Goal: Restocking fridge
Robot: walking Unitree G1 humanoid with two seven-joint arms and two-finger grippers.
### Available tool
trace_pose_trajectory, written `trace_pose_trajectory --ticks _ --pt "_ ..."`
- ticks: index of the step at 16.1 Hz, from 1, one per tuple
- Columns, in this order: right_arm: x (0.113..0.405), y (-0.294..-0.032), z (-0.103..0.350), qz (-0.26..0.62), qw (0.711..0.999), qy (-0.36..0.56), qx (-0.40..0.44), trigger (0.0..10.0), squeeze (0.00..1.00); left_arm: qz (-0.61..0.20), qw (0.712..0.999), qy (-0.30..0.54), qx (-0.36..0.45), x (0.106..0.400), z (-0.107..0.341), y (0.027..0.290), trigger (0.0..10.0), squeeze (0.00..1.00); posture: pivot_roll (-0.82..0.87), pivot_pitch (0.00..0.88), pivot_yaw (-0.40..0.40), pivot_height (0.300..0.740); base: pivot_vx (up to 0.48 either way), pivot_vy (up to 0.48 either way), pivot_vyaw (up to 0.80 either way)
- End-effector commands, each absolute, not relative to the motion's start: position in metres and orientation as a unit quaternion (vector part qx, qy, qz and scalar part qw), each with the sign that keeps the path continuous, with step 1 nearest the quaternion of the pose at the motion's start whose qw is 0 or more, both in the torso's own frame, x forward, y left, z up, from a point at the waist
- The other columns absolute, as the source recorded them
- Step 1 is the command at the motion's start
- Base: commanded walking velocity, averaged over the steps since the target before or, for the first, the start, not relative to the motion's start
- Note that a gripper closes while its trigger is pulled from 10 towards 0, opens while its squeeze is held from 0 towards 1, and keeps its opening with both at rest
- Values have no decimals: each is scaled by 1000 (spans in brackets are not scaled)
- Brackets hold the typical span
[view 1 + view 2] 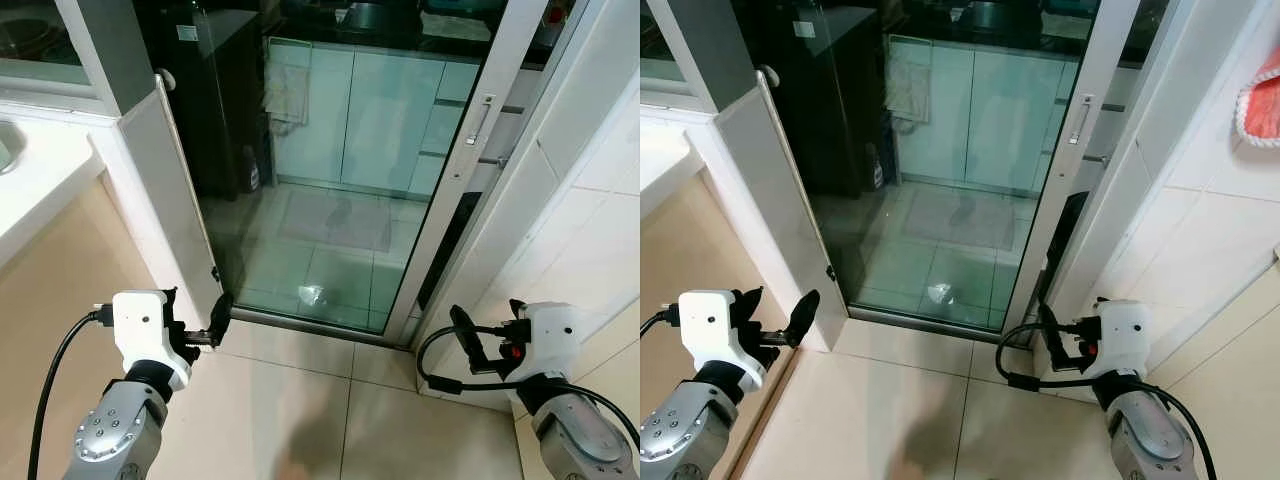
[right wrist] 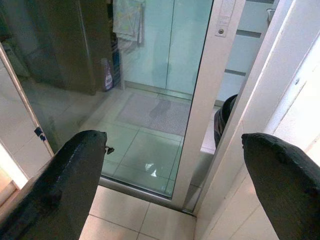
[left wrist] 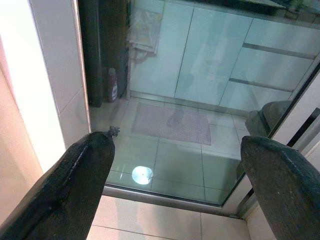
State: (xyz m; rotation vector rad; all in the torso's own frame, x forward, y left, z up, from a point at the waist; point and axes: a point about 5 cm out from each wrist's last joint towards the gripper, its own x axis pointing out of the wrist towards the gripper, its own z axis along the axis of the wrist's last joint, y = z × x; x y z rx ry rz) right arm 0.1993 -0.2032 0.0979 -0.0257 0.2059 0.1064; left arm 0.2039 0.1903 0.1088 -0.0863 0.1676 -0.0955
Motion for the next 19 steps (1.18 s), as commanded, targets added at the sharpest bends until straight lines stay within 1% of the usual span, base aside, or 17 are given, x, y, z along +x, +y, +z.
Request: trace_pose_trajectory --ticks 1,6,7,8,9,10,11,13,14,15,17,18,19 --pt "268 -179 81 -9 994 112 7 10000 0 -131 975 123 -129 278 79 149 10000 0 -145 0 43 740 0 0 0" --pt "268 -179 81 -9 994 112 7 10000 0 -131 975 123 -129 278 79 149 10000 0 -145 0 43 740 0 0 0" --pt "273 -175 84 2 994 107 18 10000 0 -133 981 103 -99 280 89 151 10000 0 -57 0 -7 740 0 0 0" --pt "283 -170 90 21 994 102 22 10000 0 -121 988 78 -57 281 100 159 10000 0 -38 0 -28 740 0 0 0" --pt "285 -169 91 25 994 101 22 10000 0 -113 990 73 -44 279 102 161 10000 0 -25 0 -34 740 0 0 0" --pt "284 -172 92 23 995 98 22 10000 0 -124 990 61 -21 271 109 156 10000 0 -5 0 -37 740 0 0 0" --pt "283 -172 93 22 995 95 22 10000 0 -129 990 55 -16 269 112 154 10000 0 4 0 -33 740 0 0 0" --pt "285 -173 107 16 998 53 0 10000 0 -126 992 11 -30 268 126 158 10000 0 -3 0 -4 740 0 0 0" --pt "270 -184 113 -5 999 41 -8 10000 0 -127 992 1 -12 253 130 166 10000 0 -12 0 5 740 0 0 0" --pt "265 -186 113 -9 999 41 -13 10000 0 -127 992 2 -14 249 130 168 10000 0 -15 0 9 740 0 0 0" --pt "237 -196 114 -24 999 26 -36 10000 0 -115 993 8 -15 230 129 181 10000 0 -30 0 19 740 0 0 0" --pt "239 -199 112 -35 999 19 -27 10000 118 -114 993 13 -13 238 125 177 10000 0 -51 0 23 740 0 0 0" --pt "243 -199 112 -33 999 14 -15 10000 690 -120 993 12 -10 241 125 173 10000 0 -59 0 25 740 0 0 0"
